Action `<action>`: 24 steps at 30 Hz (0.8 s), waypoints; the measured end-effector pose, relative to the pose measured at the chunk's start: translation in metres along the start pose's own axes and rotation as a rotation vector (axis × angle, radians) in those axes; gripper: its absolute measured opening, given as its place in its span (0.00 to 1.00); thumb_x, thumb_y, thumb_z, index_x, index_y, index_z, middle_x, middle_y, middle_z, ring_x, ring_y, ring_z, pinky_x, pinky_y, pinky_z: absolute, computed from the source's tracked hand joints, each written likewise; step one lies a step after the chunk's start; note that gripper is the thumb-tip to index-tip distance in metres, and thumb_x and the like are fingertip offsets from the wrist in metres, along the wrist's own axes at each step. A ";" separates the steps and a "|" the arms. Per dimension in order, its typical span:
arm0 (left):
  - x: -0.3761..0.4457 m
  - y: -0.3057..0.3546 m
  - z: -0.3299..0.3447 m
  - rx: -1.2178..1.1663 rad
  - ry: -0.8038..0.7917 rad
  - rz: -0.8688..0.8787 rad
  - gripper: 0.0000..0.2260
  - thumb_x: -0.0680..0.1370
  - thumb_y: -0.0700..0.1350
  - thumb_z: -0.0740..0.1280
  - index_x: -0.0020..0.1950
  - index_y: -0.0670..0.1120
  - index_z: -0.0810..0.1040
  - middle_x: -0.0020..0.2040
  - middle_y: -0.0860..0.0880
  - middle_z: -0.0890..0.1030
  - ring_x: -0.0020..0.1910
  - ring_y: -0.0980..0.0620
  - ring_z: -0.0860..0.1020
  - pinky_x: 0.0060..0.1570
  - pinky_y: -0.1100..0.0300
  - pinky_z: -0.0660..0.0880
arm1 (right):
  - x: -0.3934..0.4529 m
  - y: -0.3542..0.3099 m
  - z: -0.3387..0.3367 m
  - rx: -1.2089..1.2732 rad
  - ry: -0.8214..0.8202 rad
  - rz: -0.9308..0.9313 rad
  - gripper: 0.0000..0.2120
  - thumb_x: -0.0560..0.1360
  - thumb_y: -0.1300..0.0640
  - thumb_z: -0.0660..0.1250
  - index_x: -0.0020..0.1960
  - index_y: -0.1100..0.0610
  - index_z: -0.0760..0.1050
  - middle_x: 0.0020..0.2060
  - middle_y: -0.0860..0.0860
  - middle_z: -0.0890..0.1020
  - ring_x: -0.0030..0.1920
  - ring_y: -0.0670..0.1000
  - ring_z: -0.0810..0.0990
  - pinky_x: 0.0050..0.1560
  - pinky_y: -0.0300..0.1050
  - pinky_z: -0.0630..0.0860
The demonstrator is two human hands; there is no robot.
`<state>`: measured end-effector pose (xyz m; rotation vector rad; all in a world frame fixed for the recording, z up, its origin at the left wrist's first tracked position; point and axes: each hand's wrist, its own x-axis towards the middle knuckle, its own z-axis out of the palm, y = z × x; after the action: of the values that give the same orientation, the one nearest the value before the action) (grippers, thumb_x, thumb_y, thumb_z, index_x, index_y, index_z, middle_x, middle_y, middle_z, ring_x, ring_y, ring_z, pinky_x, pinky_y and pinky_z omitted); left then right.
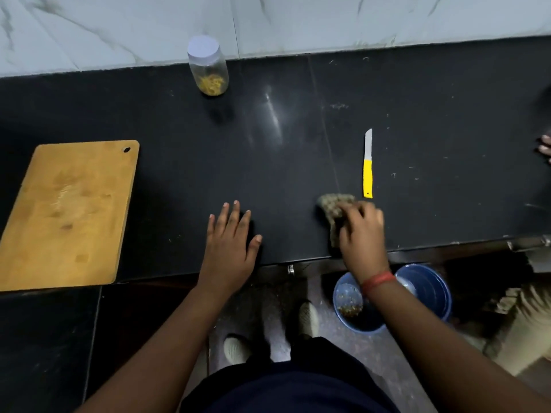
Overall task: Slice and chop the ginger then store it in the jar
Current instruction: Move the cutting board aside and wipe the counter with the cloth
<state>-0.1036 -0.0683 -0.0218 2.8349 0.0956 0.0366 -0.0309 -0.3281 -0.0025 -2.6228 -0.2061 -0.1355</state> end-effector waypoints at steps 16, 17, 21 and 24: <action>-0.043 -0.073 -0.018 -0.006 0.021 0.046 0.28 0.83 0.58 0.50 0.77 0.44 0.66 0.80 0.43 0.59 0.81 0.45 0.50 0.78 0.44 0.46 | -0.030 -0.044 0.031 -0.103 0.020 0.110 0.22 0.72 0.65 0.65 0.66 0.59 0.75 0.56 0.62 0.73 0.52 0.63 0.70 0.59 0.55 0.73; -0.046 -0.078 -0.020 -0.009 0.025 0.032 0.28 0.83 0.58 0.49 0.77 0.44 0.65 0.80 0.43 0.58 0.81 0.45 0.50 0.78 0.44 0.46 | -0.033 -0.052 0.037 -0.123 -0.006 0.059 0.23 0.72 0.64 0.66 0.67 0.59 0.74 0.56 0.61 0.73 0.52 0.63 0.70 0.58 0.56 0.73; -0.064 -0.098 -0.023 -0.013 0.032 -0.023 0.28 0.83 0.58 0.48 0.78 0.44 0.64 0.81 0.44 0.57 0.81 0.46 0.49 0.79 0.45 0.45 | -0.057 -0.096 0.056 -0.031 -0.203 -0.281 0.23 0.70 0.65 0.68 0.66 0.57 0.76 0.53 0.56 0.74 0.50 0.58 0.71 0.56 0.51 0.73; -0.076 -0.112 -0.027 -0.003 0.044 -0.059 0.28 0.83 0.58 0.48 0.78 0.44 0.64 0.81 0.44 0.57 0.81 0.46 0.49 0.78 0.44 0.46 | -0.042 -0.117 0.061 0.134 -0.191 -0.332 0.22 0.69 0.65 0.64 0.61 0.54 0.80 0.49 0.52 0.75 0.49 0.52 0.71 0.54 0.42 0.68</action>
<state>-0.1876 0.0411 -0.0304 2.8269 0.1878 0.0858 -0.0891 -0.2028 -0.0054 -2.4476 -0.6925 0.0170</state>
